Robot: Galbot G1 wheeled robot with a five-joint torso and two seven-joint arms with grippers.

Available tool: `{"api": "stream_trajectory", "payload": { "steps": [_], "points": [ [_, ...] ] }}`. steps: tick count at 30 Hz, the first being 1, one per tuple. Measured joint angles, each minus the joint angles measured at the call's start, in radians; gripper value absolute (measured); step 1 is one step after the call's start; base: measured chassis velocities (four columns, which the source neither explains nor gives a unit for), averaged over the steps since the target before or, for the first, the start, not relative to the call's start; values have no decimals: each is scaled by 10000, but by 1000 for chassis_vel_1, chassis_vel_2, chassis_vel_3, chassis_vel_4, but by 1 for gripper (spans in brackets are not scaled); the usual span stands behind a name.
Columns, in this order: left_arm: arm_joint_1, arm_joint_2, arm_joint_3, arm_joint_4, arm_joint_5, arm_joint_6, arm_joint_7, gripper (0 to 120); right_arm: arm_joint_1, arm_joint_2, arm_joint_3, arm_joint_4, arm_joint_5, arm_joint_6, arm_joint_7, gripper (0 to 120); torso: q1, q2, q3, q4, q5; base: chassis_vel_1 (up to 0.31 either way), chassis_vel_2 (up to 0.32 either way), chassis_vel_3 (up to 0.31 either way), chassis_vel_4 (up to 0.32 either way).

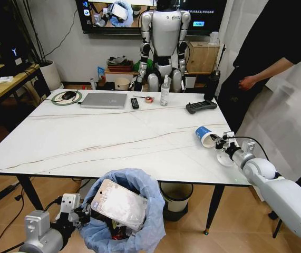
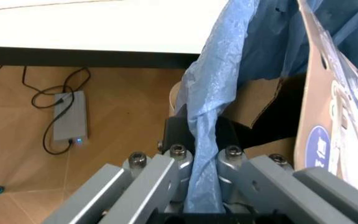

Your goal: Pick up the trash bin and place the trash from the table into it.

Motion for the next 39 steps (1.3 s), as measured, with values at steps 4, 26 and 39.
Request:
{"api": "stream_trajectory", "payload": {
  "steps": [4, 26, 39],
  "points": [
    [1, 16, 4, 0, 2, -1, 1, 0, -142, -68, 80, 154, 73, 16, -9, 0, 0, 0, 0, 0, 0, 0, 0, 0, 0],
    [17, 119, 55, 0, 30, -41, 25, 0, -2202, -1594, 1899, 4113, 1809, 713, -1062, 0, 0, 0, 1, -2, -2, 0, 0, 0, 0],
    [64, 60, 102, 0, 42, -39, 23, 0, -2129, -2218, 963, 6506, 2752, 1559, -2601, 0, 0, 0, 1, 2, 0, 0, 0, 0, 0]
  ]
}}
